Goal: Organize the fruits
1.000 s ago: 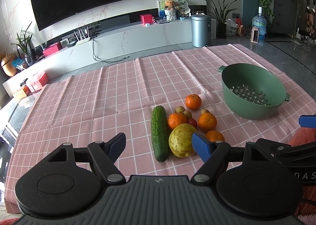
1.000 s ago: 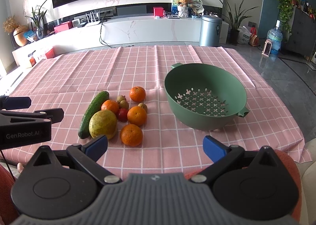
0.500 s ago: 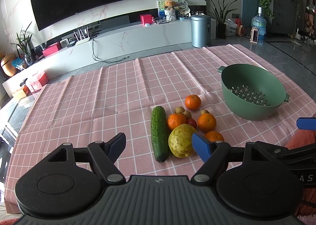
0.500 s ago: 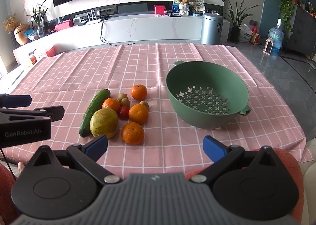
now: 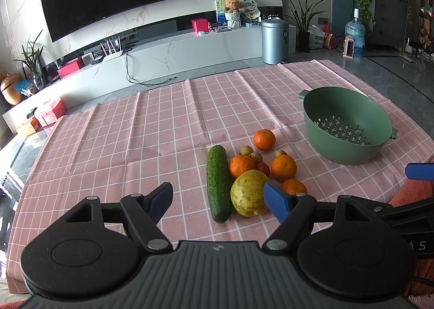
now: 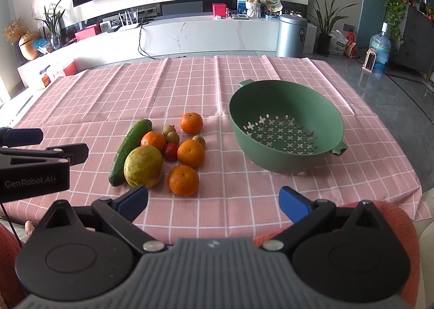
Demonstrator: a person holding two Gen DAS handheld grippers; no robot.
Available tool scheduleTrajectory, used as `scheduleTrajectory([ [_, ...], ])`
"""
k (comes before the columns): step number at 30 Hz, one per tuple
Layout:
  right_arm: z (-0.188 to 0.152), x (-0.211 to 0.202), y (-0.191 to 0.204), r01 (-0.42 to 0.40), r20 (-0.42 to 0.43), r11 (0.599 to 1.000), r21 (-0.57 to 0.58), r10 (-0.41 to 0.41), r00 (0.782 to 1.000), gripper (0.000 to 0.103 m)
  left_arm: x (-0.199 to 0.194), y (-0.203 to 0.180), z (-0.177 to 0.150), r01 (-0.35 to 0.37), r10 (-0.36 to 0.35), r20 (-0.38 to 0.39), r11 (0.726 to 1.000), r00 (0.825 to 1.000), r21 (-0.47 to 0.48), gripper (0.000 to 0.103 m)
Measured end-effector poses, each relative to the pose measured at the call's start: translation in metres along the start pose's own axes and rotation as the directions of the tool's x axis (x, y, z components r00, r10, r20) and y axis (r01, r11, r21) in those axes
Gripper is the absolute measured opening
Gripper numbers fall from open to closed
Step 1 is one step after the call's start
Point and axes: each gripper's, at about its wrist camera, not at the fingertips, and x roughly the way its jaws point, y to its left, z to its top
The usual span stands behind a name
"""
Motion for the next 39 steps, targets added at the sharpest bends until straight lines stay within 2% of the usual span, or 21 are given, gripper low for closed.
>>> scheduleTrajectory([
  [17,0.001,0.006,-0.001,-0.003,-0.009,1.000,0.007,0.003,1.000,0.098,0.001,-0.003,-0.004,0.004,-0.004,-0.004,1.000,1.000,0.007,0.090],
  [21,-0.001,0.014,-0.003,-0.033,-0.004,0.999,0.014,0.033,0.999,0.098,0.008,0.001,0.000,0.018,-0.017,-0.013,1.000,1.000,0.019,0.089],
  [25,-0.001,0.025,-0.003,-0.106,0.005,0.994,0.042,0.105,0.994,0.097,0.017,0.008,0.004,0.050,-0.049,-0.036,0.999,0.998,0.008,0.081],
  [27,0.001,0.032,0.003,-0.139,-0.002,0.990,0.030,0.139,0.990,0.088,0.024,0.012,0.006,0.065,-0.065,-0.075,0.998,0.995,-0.002,0.076],
  [28,0.002,0.036,0.005,-0.158,-0.006,0.987,0.023,0.158,0.987,0.086,0.028,0.013,0.007,0.076,-0.076,-0.091,0.997,0.993,-0.004,0.070],
  [31,0.005,0.048,0.015,-0.209,-0.018,0.978,0.006,0.209,0.978,0.082,0.040,0.017,0.008,0.108,-0.109,-0.139,0.994,0.984,-0.011,0.062],
  [33,0.008,0.057,0.022,-0.231,-0.028,0.973,-0.016,0.230,0.973,0.074,0.048,0.019,0.009,0.104,-0.104,-0.165,0.995,0.981,-0.005,0.056],
  [35,0.011,0.067,0.028,-0.245,-0.040,0.969,-0.034,0.244,0.969,0.070,0.057,0.023,0.009,0.116,-0.119,-0.191,0.993,0.974,-0.023,0.054],
  [39,0.015,0.085,0.036,-0.261,-0.061,0.964,-0.046,0.258,0.964,0.068,0.070,0.037,0.010,0.139,-0.157,-0.220,0.986,0.963,-0.095,0.052],
])
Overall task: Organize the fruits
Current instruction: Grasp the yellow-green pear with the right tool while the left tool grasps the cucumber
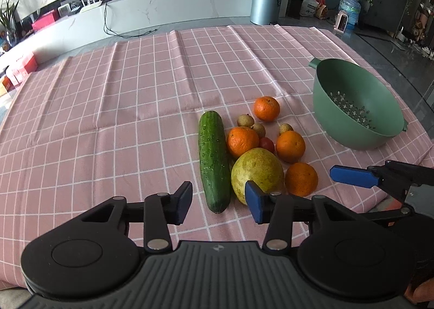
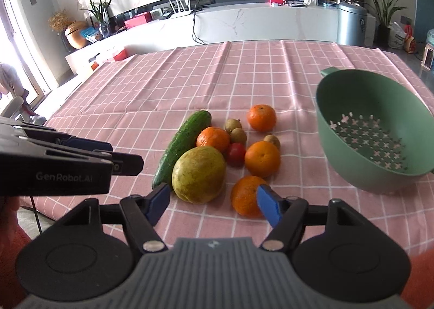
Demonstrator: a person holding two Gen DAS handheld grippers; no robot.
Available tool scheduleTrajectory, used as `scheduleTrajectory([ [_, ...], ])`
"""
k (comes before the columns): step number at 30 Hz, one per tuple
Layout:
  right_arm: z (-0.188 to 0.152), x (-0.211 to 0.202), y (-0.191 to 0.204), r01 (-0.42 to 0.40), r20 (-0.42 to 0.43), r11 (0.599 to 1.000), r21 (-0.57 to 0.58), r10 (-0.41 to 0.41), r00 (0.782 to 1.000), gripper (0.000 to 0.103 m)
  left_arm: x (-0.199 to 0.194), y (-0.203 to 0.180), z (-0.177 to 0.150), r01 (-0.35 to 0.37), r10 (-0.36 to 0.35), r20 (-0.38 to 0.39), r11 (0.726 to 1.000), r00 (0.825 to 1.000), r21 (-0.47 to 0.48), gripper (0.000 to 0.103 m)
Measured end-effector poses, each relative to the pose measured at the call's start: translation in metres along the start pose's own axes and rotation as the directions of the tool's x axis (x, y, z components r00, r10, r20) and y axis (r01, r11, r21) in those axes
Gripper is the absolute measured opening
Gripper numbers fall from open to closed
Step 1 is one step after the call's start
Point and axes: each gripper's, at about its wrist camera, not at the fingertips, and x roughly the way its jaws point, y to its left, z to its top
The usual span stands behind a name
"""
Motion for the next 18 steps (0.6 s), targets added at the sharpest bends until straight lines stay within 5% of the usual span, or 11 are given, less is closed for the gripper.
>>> scheduleTrajectory([
  [8,0.011,0.029,0.008,-0.019,-0.025,1.000,-0.021,0.019,1.000,0.068,0.020,0.026,0.012,0.015,-0.018,-0.030,0.996,0.999,-0.082,0.036],
  [18,0.013,0.056,0.013,-0.020,-0.059,0.999,-0.044,0.018,0.998,0.068,0.037,0.042,0.011,0.074,-0.071,0.026,0.983,0.997,-0.165,0.036],
])
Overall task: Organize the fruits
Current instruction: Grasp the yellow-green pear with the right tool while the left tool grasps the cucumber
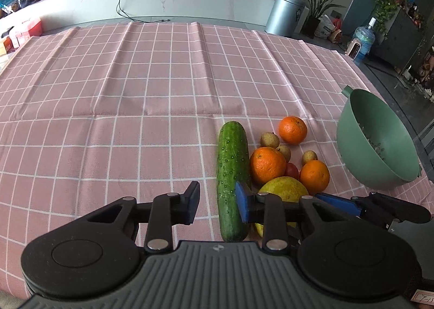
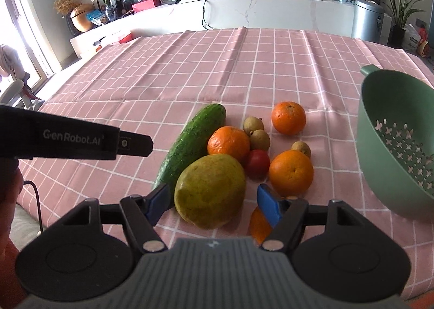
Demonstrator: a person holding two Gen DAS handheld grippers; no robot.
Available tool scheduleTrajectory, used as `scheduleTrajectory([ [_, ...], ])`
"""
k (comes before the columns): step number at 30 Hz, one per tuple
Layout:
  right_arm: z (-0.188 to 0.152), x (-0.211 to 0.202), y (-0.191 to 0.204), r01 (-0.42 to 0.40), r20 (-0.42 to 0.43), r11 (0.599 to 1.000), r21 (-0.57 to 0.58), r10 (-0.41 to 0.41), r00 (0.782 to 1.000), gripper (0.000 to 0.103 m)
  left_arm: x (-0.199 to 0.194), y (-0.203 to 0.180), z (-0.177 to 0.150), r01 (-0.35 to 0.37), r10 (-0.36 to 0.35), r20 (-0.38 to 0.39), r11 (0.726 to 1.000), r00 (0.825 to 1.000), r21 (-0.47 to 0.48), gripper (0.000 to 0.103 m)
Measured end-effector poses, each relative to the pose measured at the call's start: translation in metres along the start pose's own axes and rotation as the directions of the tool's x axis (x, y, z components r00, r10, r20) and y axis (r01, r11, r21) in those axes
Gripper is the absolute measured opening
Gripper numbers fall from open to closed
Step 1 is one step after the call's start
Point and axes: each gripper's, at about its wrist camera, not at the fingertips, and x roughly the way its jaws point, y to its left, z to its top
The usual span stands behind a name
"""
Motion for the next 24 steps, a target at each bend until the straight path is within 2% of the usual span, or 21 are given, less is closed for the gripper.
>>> scheduleTrajectory([
  [2,0.001,0.004,0.001,-0.001,-0.003,1.000,-0.004,0.001,1.000,0.068,0.001,-0.001,-0.001,0.013,-0.014,0.022,1.000,1.000,0.024,0.039],
  [7,0.000,0.011,0.000,-0.012,-0.011,1.000,-0.003,0.012,1.000,0.064,0.005,-0.008,-0.003,0.002,-0.006,0.028,0.994,1.000,0.108,0.056],
  [10,-0.002,0.016,0.000,-0.020,-0.023,1.000,-0.004,0.020,1.000,0.061,0.009,-0.006,-0.006,-0.008,0.006,0.020,0.994,1.000,0.105,0.056],
  [19,-0.001,0.019,0.002,-0.008,-0.020,1.000,-0.013,0.008,1.000,0.060,0.014,0.004,-0.001,0.084,-0.084,-0.003,0.995,0.996,0.049,0.055],
  [24,0.000,0.013,0.002,-0.008,-0.020,1.000,-0.023,0.008,1.000,0.060,0.016,0.005,0.003,0.079,-0.079,-0.016,0.997,0.997,0.026,0.054],
])
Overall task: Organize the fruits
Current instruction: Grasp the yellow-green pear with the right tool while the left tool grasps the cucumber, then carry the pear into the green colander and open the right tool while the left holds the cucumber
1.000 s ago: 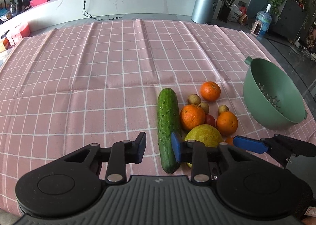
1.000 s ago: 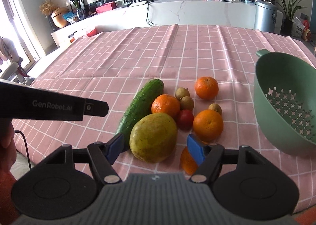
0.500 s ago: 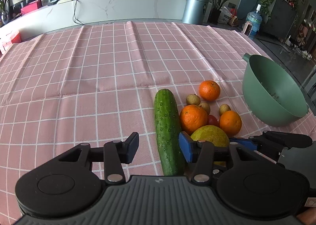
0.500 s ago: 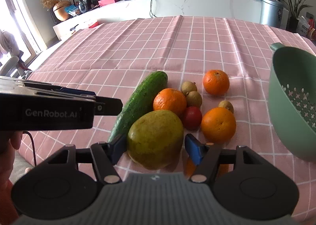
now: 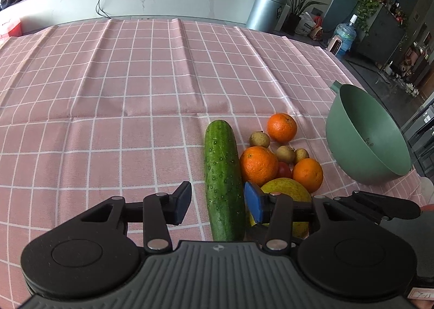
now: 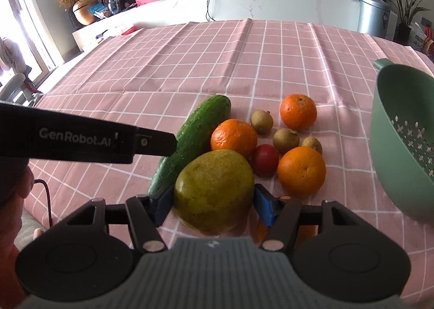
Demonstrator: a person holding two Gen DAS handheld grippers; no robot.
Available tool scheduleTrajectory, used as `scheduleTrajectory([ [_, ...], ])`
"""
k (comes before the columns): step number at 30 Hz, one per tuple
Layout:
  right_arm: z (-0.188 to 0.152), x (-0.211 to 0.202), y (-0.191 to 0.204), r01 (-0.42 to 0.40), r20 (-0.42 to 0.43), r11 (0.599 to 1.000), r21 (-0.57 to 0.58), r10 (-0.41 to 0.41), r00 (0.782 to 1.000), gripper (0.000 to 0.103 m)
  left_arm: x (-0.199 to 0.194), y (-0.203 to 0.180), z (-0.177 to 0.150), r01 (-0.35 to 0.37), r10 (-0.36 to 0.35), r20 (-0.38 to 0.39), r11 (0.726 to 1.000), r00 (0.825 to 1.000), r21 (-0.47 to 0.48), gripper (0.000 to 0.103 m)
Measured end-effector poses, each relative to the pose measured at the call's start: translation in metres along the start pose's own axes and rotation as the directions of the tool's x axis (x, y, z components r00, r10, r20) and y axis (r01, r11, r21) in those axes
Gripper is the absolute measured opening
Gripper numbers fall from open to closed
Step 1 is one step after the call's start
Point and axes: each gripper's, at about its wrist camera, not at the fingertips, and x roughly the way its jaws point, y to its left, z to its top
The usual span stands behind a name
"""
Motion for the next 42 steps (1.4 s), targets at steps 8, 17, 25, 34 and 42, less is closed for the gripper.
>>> scheduleTrajectory([
  [8,0.006,-0.039,-0.012,0.044,0.045,0.999,-0.016,-0.043,0.998,0.060,0.014,-0.009,0.013,-0.012,0.012,-0.056,1.000,0.998,0.007,0.054],
  [17,0.025,-0.108,-0.077,0.154,0.163,0.986,0.064,-0.162,0.973,0.060,0.035,-0.026,0.015,-0.088,0.101,-0.123,0.991,0.987,0.104,0.052],
  [25,0.040,-0.098,-0.156,0.321,0.076,0.936,0.146,-0.335,0.939,0.060,0.045,-0.040,0.014,-0.140,0.167,-0.140,0.973,0.976,0.186,0.051],
  [34,0.050,-0.034,-0.187,0.331,-0.088,0.941,0.077,-0.324,0.942,0.060,0.051,-0.048,0.010,-0.163,0.191,-0.127,0.966,0.973,0.203,0.043],
  [42,0.050,-0.015,-0.198,0.303,-0.169,0.953,-0.004,-0.300,0.939,0.060,0.047,-0.044,0.011,-0.172,0.192,-0.134,0.974,0.972,0.148,0.042],
])
